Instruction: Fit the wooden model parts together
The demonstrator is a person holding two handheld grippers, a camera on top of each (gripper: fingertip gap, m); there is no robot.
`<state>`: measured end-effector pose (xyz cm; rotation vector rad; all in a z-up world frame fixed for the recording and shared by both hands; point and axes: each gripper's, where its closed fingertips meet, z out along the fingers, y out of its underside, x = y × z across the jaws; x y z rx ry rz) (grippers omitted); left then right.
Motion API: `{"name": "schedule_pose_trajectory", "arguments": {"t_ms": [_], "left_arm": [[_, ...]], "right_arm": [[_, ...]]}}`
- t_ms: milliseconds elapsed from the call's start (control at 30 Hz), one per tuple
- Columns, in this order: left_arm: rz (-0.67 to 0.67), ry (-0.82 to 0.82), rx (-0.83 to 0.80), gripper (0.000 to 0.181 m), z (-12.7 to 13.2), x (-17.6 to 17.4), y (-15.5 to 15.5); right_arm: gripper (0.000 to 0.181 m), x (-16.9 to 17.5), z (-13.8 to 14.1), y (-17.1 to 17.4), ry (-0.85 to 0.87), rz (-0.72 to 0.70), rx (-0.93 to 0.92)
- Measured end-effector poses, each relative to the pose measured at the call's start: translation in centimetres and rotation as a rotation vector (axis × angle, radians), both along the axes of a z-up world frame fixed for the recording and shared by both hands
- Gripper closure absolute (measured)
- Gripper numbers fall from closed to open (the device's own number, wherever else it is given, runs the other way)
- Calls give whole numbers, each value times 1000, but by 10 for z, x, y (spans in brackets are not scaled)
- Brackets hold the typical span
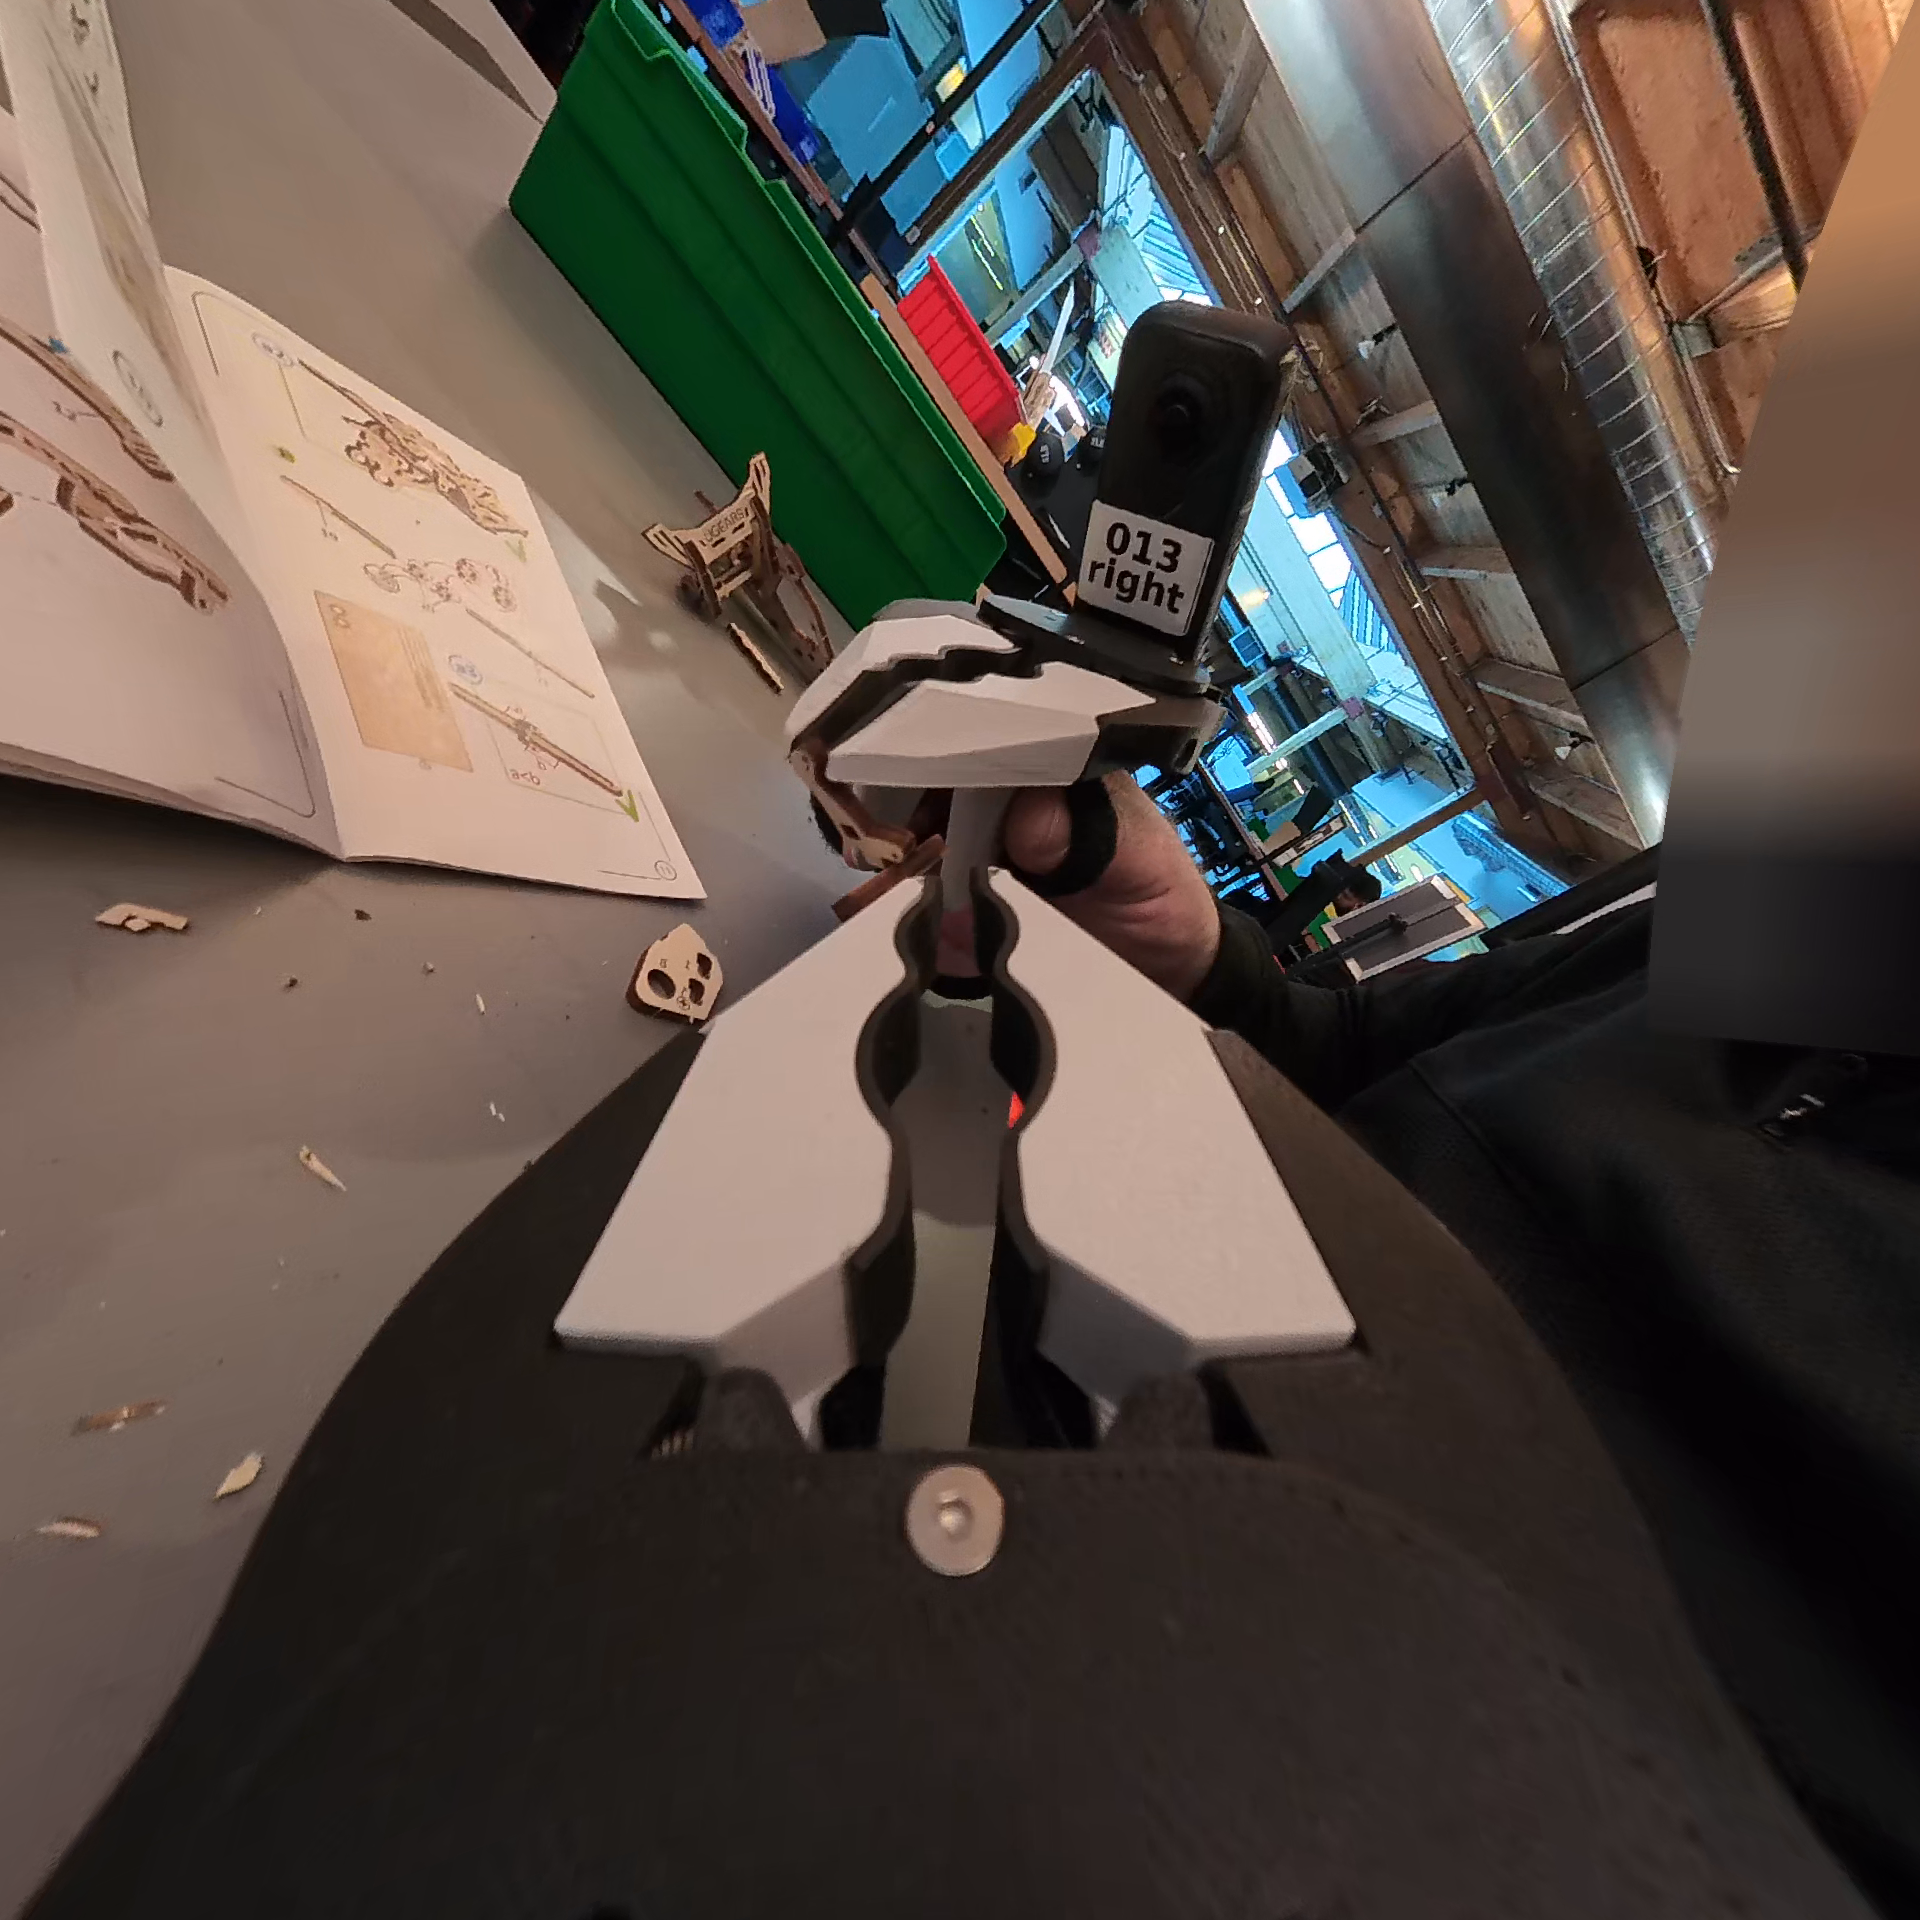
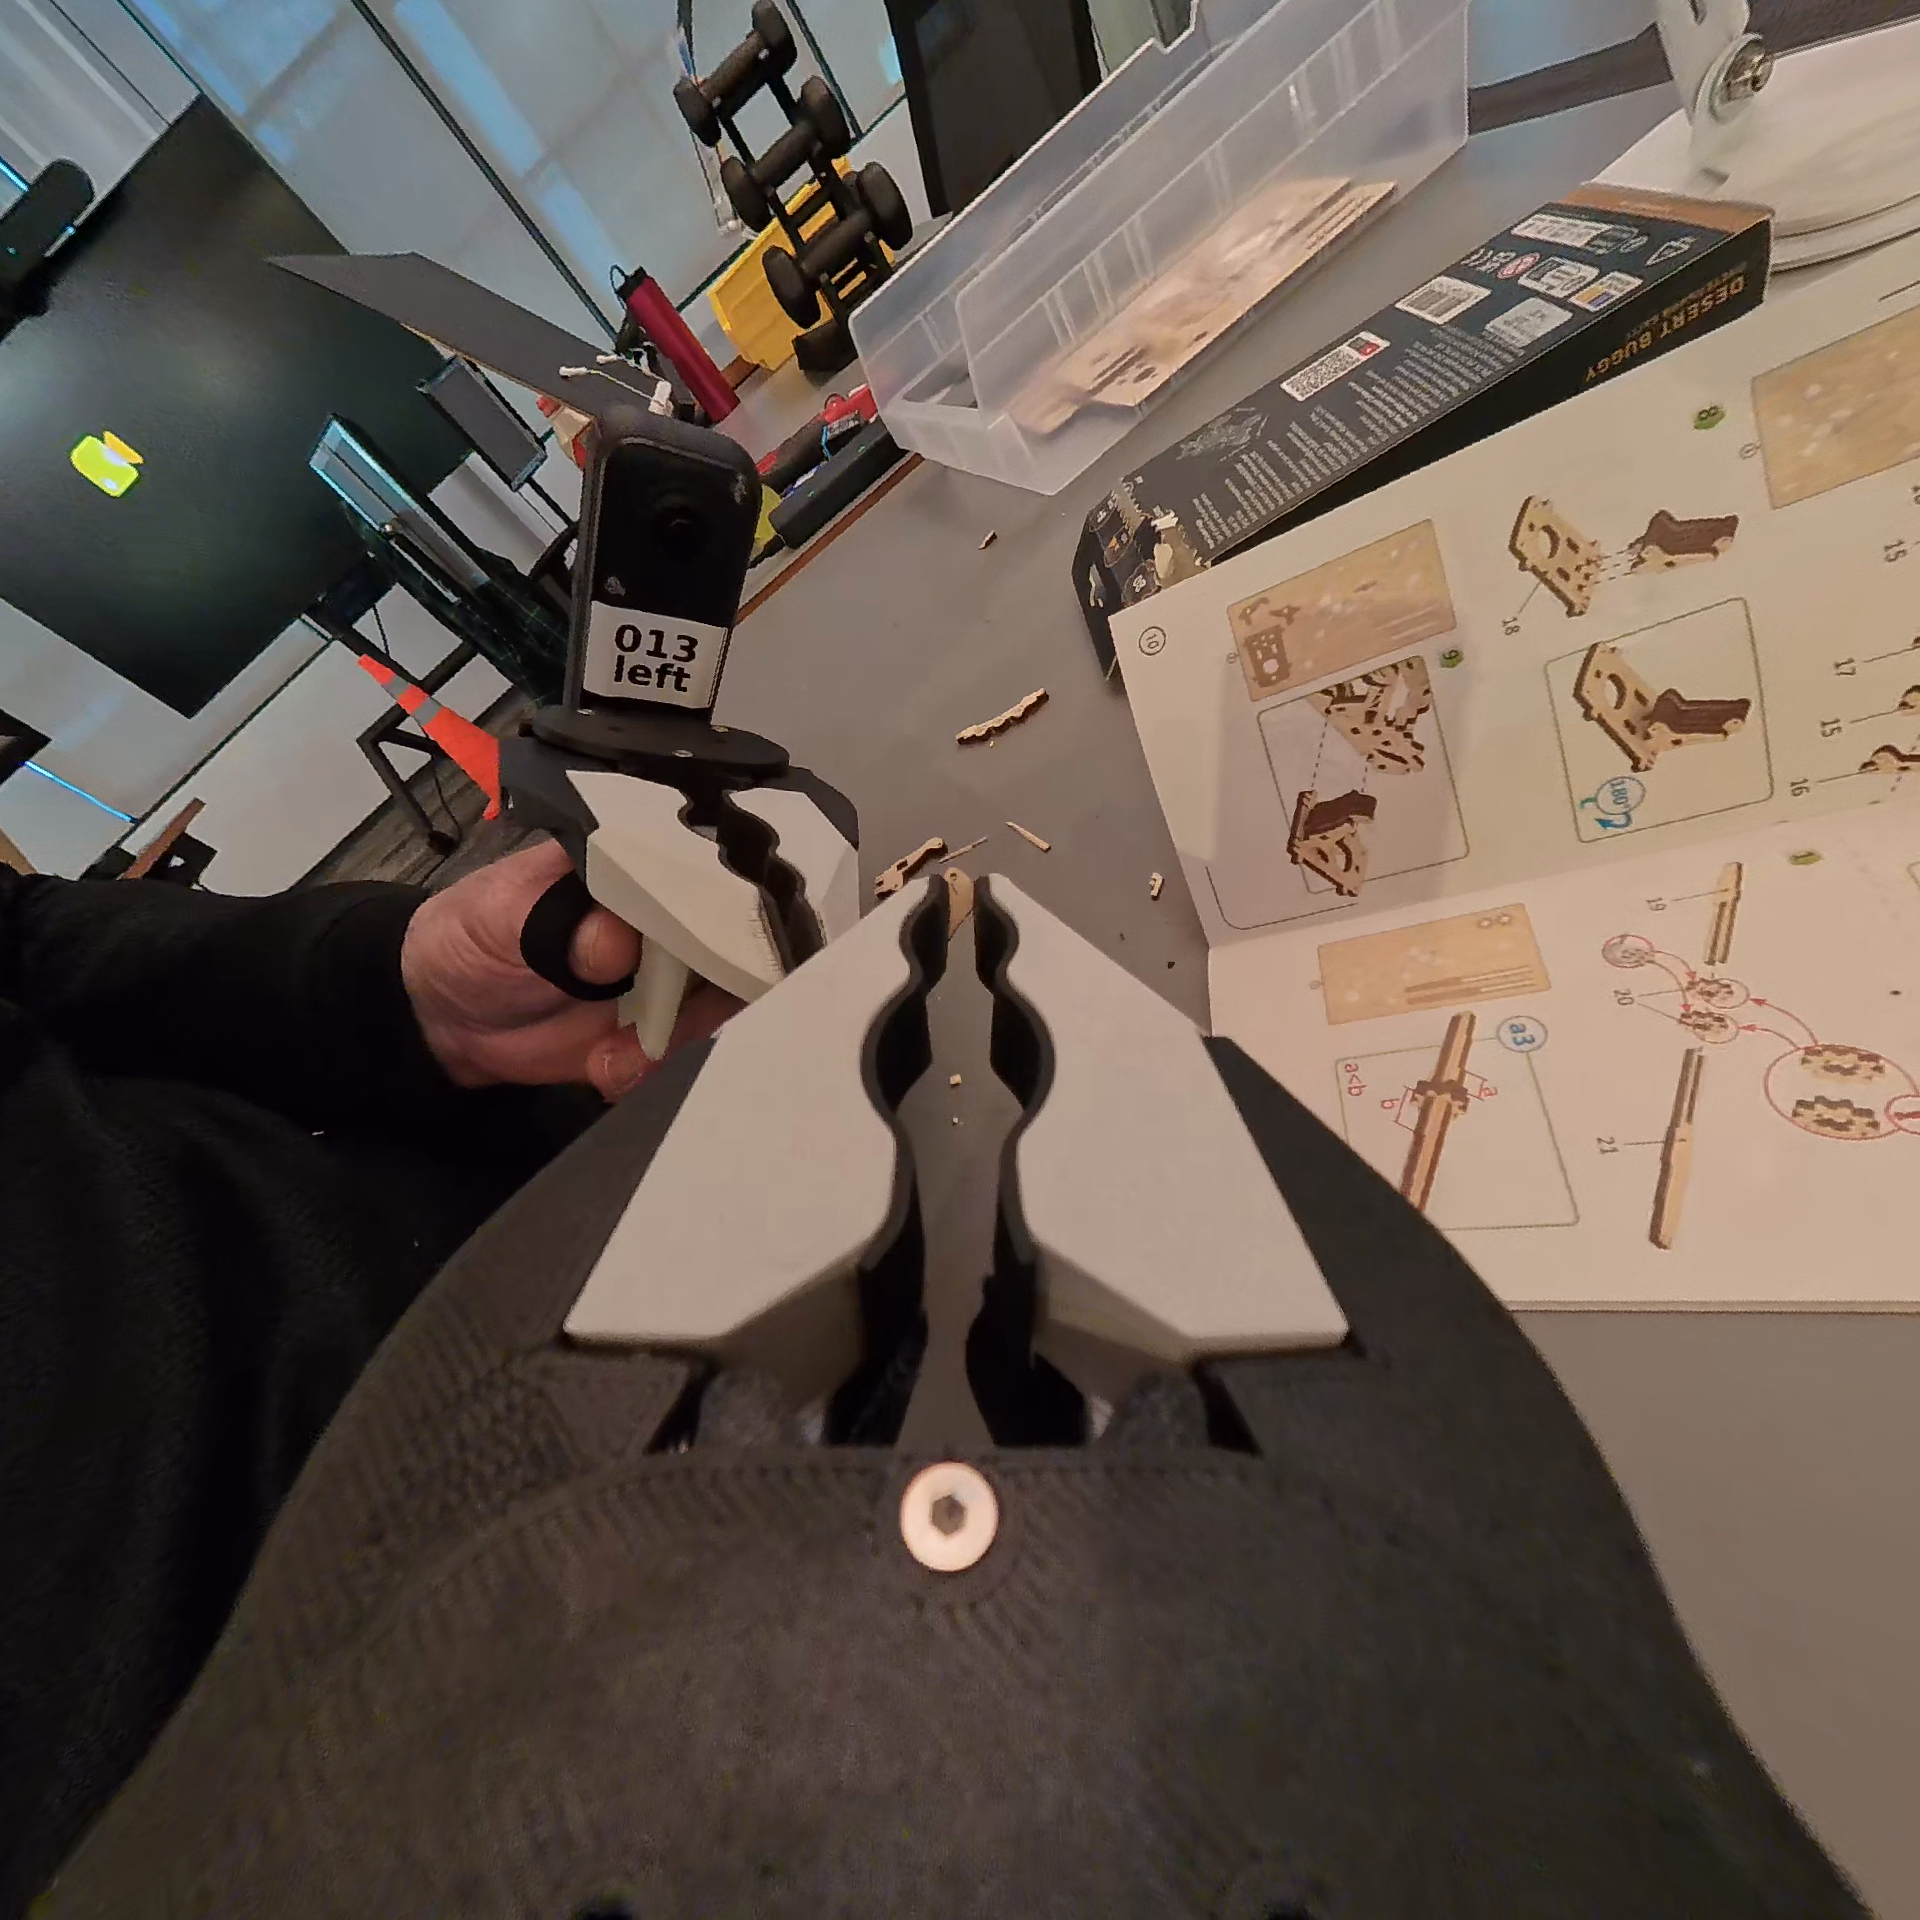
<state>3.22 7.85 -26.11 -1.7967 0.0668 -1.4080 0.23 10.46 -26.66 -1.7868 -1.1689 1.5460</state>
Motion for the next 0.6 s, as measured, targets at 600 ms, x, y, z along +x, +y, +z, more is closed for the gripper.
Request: {"name": "schedule_pose_trajectory", "arguments": {"t_ms": [600], "left_arm": [[0,154,-148,172,-31,-4,-3]], "right_arm": [[180,-3,-17,-12,-85,26,33]]}}
